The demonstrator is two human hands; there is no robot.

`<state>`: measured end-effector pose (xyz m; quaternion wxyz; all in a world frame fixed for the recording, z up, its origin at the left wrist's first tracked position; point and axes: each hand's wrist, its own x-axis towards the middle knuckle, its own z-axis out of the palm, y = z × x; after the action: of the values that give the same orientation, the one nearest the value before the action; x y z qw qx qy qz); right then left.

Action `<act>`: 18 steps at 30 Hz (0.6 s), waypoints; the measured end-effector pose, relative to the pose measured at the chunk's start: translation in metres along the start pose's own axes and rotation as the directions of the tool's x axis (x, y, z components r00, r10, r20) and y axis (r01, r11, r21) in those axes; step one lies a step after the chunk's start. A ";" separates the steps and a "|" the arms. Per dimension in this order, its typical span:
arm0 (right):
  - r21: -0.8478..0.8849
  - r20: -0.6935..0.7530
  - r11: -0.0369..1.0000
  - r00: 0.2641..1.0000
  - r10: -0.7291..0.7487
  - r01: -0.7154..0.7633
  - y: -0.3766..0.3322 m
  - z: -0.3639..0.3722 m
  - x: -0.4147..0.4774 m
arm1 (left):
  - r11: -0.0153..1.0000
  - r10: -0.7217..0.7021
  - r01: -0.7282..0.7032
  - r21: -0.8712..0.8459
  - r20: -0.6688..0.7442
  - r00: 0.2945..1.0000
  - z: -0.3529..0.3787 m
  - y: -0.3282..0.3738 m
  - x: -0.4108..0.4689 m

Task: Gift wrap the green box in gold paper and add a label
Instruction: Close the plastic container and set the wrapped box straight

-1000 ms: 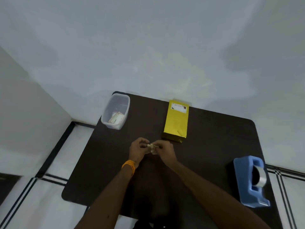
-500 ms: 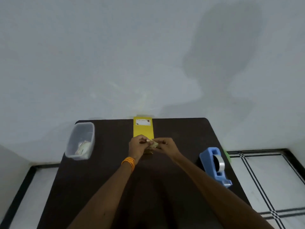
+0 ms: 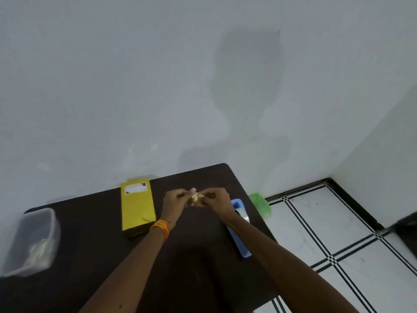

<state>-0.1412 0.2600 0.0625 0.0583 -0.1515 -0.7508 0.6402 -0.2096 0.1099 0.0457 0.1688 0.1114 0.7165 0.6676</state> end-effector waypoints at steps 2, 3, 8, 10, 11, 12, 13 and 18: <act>-0.029 -0.046 1.000 0.999 0.007 -0.008 0.005 -0.025 0.005 | 0.999 -0.017 0.019 -0.043 0.058 0.998 0.025 0.008 0.004; -0.025 -0.060 1.000 0.998 0.015 -0.017 0.007 -0.042 0.008 | 0.998 -0.024 0.029 -0.052 0.087 0.996 0.040 0.010 0.007; -0.030 -0.004 0.999 0.999 0.037 -0.037 0.015 -0.128 0.019 | 0.991 -0.039 0.052 -0.121 0.104 0.994 0.122 0.020 0.020; 0.016 0.034 0.999 0.999 0.034 -0.034 0.016 -0.164 0.020 | 0.987 -0.060 0.070 -0.147 0.071 0.996 0.159 0.025 0.022; 0.051 0.054 0.998 0.998 0.031 -0.034 0.015 -0.182 0.020 | 0.987 -0.055 0.064 -0.145 0.059 0.997 0.178 0.028 0.024; 0.080 0.069 0.996 0.997 0.040 -0.045 0.014 -0.203 0.020 | 0.989 -0.054 0.061 -0.134 0.056 0.997 0.200 0.031 0.028; 0.122 0.089 0.991 0.995 0.053 -0.064 0.015 -0.221 0.021 | 0.992 -0.056 0.061 -0.113 0.044 0.997 0.218 0.033 0.032; 0.239 0.207 0.961 0.974 0.091 -0.141 0.015 -0.281 0.021 | 0.999 -0.021 0.021 -0.048 0.008 1.000 0.270 0.032 0.049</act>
<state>-0.0801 0.5333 0.0939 -0.0341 -0.1237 -0.6554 0.7443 -0.1516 0.3798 0.0585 0.1813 0.1024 0.7008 0.6823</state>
